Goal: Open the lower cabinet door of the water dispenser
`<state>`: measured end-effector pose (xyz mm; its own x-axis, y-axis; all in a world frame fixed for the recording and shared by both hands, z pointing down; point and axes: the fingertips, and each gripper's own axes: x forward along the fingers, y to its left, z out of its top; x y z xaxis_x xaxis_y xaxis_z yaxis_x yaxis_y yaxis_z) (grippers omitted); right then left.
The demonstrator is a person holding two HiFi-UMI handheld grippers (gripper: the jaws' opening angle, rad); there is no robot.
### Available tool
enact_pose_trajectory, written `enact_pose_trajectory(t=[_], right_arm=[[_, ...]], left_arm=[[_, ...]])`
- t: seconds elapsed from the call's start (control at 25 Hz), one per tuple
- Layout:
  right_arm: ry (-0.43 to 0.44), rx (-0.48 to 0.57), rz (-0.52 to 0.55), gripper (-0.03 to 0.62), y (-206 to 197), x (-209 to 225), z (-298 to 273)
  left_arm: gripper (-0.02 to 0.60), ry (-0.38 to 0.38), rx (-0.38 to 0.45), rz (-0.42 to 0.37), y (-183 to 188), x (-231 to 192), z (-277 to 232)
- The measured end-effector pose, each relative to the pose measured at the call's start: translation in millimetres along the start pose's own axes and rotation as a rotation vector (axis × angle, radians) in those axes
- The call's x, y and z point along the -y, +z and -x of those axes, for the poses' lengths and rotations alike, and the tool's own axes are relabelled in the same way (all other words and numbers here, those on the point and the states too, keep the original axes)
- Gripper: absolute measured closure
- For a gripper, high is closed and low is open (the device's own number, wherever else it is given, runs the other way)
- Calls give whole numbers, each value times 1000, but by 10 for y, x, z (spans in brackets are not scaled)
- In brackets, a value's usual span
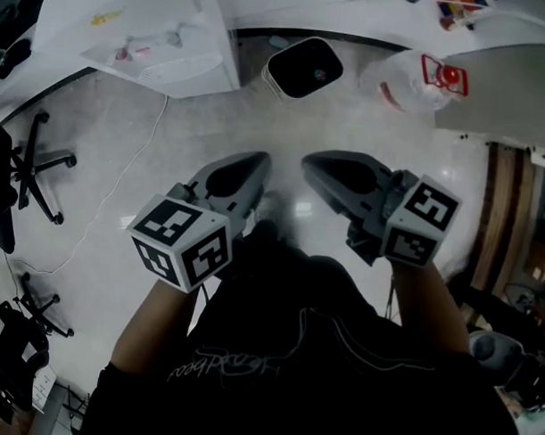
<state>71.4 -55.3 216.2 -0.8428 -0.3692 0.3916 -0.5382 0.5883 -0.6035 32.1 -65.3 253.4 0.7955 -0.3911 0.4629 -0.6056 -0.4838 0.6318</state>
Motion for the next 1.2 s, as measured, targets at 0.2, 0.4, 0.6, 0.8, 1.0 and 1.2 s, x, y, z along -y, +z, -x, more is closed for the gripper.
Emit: enact_pose_trajectory(t=[0.2,0.4,0.6,0.8,1.0,1.2], right_arm=[[13,-33,14,582,-230,476,-408],[35,-78,44,582,-430,886,-743],[59,-129,47,582,-637,1279,-1086],[110,-123,68,582,-765,1575,-1337],[96,-171,115,582,-896,1977,-1351],[90,-185,105,582,-874,2292,-1360]], left_arm=[[580,41,1,68,-232,-549,-250],[580,83,12,108,-418,-965,-490],[580,126,19,160,-565,-1323,-701],[580,192,13,133,-711,-1603,-985],[580,258,51,152,-739,-1854,-1292],[580,378,72,174,-697,-2149,-1512]])
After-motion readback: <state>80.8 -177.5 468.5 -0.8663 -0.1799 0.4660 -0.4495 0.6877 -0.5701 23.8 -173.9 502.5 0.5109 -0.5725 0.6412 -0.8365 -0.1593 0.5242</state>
